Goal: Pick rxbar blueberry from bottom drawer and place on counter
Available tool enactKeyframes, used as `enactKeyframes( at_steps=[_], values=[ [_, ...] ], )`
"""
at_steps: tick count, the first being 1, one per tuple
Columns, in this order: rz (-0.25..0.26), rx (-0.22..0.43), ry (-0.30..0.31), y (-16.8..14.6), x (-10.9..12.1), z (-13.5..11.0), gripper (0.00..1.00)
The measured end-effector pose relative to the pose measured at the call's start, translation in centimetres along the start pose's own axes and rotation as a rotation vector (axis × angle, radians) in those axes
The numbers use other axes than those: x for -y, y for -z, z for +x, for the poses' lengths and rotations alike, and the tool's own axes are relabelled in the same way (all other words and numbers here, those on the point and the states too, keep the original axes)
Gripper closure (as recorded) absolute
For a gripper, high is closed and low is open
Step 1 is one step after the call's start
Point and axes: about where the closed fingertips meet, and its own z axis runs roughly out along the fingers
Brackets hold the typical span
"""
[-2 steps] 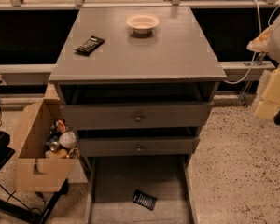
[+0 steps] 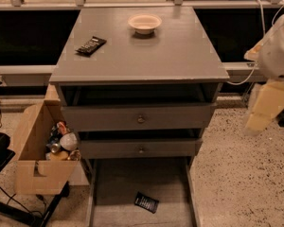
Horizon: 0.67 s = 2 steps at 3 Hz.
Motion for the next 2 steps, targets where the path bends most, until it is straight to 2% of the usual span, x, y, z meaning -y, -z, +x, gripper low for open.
enactKeyframes(
  at_steps=[1, 2],
  values=[
    [0.070, -0.061, 0.012, -4.8, -1.2, 0.2, 0.00],
    [0.079, -0.100, -0.005, -12.0, -2.7, 1.6, 0.00]
  ],
)
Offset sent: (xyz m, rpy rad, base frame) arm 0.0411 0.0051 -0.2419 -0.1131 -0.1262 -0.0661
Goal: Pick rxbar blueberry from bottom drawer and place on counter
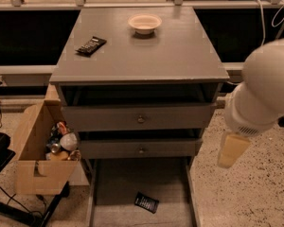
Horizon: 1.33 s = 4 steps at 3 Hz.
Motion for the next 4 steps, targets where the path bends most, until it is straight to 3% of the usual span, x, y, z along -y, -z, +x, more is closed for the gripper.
enactKeyframes(
  at_steps=[1, 2, 3, 4],
  values=[
    [-0.009, 0.011, -0.018, -7.4, -2.0, 0.6, 0.00],
    [-0.002, 0.110, -0.053, -15.7, -2.7, 0.0, 0.00],
    [-0.015, 0.182, -0.083, -20.3, -2.9, -0.7, 0.00],
    [-0.018, 0.193, -0.087, -21.0, -3.0, -0.9, 0.00]
  ],
)
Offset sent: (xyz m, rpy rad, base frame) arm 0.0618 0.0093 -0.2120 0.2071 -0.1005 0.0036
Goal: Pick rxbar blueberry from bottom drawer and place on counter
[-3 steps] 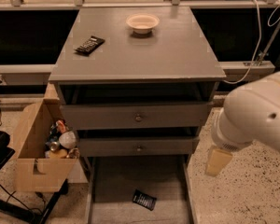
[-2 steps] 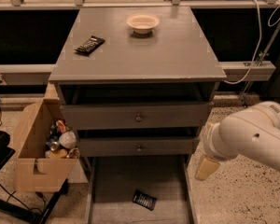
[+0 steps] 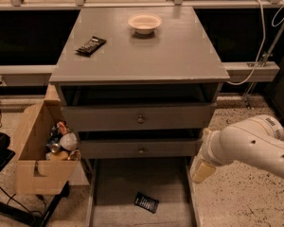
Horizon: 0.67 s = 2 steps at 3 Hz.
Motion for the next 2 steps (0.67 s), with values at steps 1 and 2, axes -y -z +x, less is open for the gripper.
enactKeyframes(
  at_steps=[1, 2],
  values=[
    [-0.014, 0.043, -0.016, -2.0, -0.7, 0.0, 0.00],
    [-0.068, 0.048, -0.031, -8.4, -3.9, 1.5, 0.00]
  ],
)
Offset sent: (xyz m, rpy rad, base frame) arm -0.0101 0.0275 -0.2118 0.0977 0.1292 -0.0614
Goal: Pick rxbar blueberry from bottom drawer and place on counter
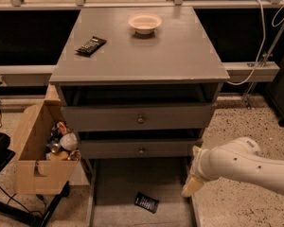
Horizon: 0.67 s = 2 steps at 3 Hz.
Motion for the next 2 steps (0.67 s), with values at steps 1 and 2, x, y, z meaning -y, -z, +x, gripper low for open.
enactKeyframes(
  at_steps=[1, 2],
  values=[
    [-0.048, -0.002, -0.041, -8.1, -2.5, 2.0, 0.00],
    [-0.082, 0.028, -0.093, -14.8, -3.9, 3.3, 0.00]
  ],
)
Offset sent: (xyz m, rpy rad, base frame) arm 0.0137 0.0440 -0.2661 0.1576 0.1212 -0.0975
